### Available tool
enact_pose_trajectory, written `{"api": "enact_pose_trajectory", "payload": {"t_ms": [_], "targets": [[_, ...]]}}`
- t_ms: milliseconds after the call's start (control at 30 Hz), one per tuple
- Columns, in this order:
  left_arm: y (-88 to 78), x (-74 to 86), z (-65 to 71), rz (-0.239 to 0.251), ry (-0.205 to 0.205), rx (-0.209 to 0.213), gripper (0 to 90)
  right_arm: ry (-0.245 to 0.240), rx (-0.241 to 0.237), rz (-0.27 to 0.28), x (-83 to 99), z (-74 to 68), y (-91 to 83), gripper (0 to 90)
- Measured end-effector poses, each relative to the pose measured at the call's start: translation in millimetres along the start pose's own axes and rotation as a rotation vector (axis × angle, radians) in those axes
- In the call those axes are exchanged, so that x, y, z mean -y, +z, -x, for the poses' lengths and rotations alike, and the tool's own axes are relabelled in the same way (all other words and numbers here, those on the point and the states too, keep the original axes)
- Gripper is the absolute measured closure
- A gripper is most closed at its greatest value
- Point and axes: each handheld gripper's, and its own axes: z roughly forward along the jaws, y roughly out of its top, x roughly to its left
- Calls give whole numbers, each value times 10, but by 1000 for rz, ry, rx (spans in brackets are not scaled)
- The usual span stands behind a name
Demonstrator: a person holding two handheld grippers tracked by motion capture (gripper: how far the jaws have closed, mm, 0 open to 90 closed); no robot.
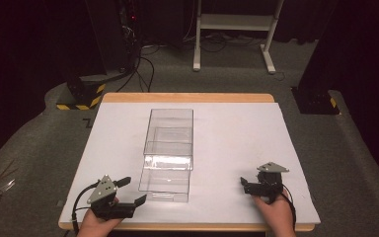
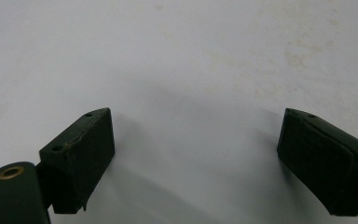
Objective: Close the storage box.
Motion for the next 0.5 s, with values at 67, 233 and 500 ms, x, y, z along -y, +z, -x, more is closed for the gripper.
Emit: {"api": "enact_pose_trajectory", "payload": {"t_ms": [67, 233, 500], "targets": [[13, 11, -15, -7, -2, 5, 148, 3, 0, -1, 0, -1, -1, 109], [58, 53, -36, -29, -5, 19, 145, 3, 0, 0, 1, -1, -1, 109], [137, 99, -21, -60, 4, 32, 157, 2, 0, 0, 1, -2, -1, 109]]}}
